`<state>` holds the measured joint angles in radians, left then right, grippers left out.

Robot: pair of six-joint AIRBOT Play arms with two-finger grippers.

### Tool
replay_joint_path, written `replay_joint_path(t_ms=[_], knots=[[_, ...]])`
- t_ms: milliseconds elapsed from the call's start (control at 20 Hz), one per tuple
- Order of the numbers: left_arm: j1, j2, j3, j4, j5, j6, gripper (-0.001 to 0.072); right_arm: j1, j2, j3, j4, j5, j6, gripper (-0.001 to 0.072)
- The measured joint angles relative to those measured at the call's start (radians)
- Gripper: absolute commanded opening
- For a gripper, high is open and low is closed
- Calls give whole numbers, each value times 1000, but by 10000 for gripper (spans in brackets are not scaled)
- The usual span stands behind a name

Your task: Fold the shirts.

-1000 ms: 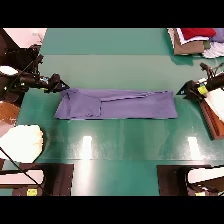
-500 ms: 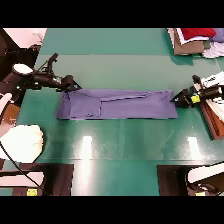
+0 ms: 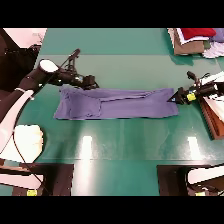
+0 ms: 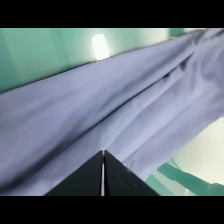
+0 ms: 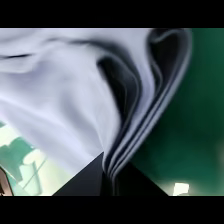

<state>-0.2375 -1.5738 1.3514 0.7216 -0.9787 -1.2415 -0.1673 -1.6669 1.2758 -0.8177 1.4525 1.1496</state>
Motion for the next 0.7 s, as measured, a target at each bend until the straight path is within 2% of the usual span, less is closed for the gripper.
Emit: replay_joint_path(t_ms=[350,700], knots=[[-182,-189,205,66,-2,-65,22,69,219,79,133,22,116,15],[-270,-277,248,102,11,-105,22,235,218,357,158,47,229,15]])
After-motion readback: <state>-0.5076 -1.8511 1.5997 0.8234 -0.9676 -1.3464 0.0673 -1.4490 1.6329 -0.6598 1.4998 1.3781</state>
